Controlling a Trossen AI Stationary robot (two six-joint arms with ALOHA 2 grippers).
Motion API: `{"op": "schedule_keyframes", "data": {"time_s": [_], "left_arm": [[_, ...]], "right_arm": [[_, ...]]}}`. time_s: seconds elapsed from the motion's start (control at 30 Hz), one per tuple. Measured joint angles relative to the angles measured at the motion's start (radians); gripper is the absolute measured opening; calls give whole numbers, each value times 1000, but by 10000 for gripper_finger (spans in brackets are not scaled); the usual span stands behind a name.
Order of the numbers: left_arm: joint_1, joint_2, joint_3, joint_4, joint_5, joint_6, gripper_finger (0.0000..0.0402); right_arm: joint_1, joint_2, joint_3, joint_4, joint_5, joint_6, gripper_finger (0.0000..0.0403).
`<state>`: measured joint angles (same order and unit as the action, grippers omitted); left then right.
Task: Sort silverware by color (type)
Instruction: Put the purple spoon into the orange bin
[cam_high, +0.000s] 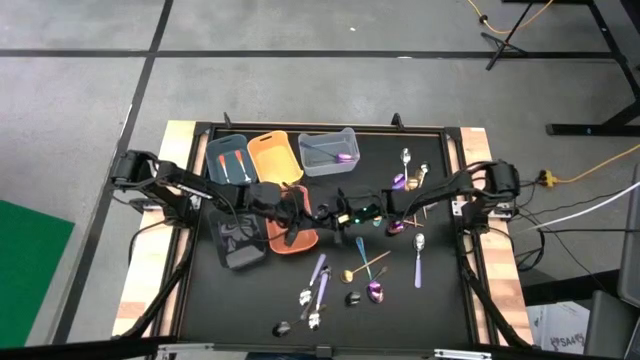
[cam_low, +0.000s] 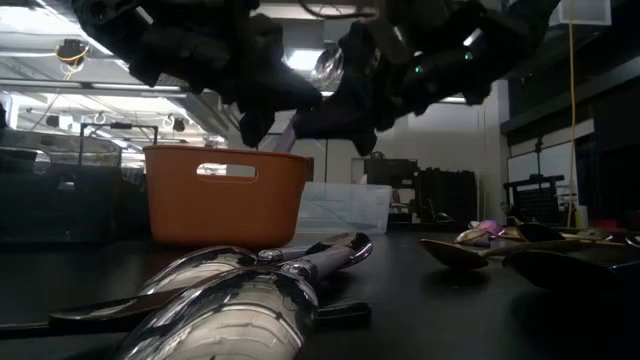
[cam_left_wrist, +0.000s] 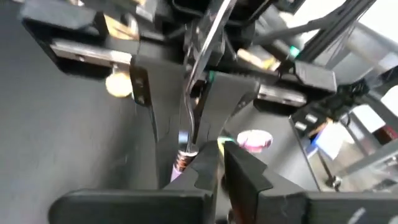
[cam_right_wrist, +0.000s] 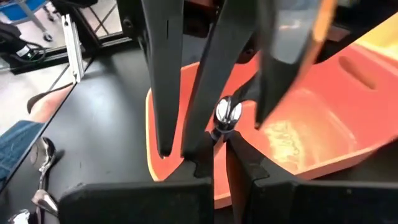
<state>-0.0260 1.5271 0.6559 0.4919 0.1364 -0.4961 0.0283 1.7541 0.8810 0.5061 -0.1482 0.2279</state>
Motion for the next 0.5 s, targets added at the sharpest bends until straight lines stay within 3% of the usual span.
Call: {"op": "schedule_keyframes", "data": {"time_s": [0.2,0.5], "left_arm": [[-13,6,-5,-121,4,-3,2],[-21,-63,-3,-277,-67,0,1]], "right_arm": [[-5,54,18,107,5,29,9],[-4,85,86,51,8,42,9]]}}
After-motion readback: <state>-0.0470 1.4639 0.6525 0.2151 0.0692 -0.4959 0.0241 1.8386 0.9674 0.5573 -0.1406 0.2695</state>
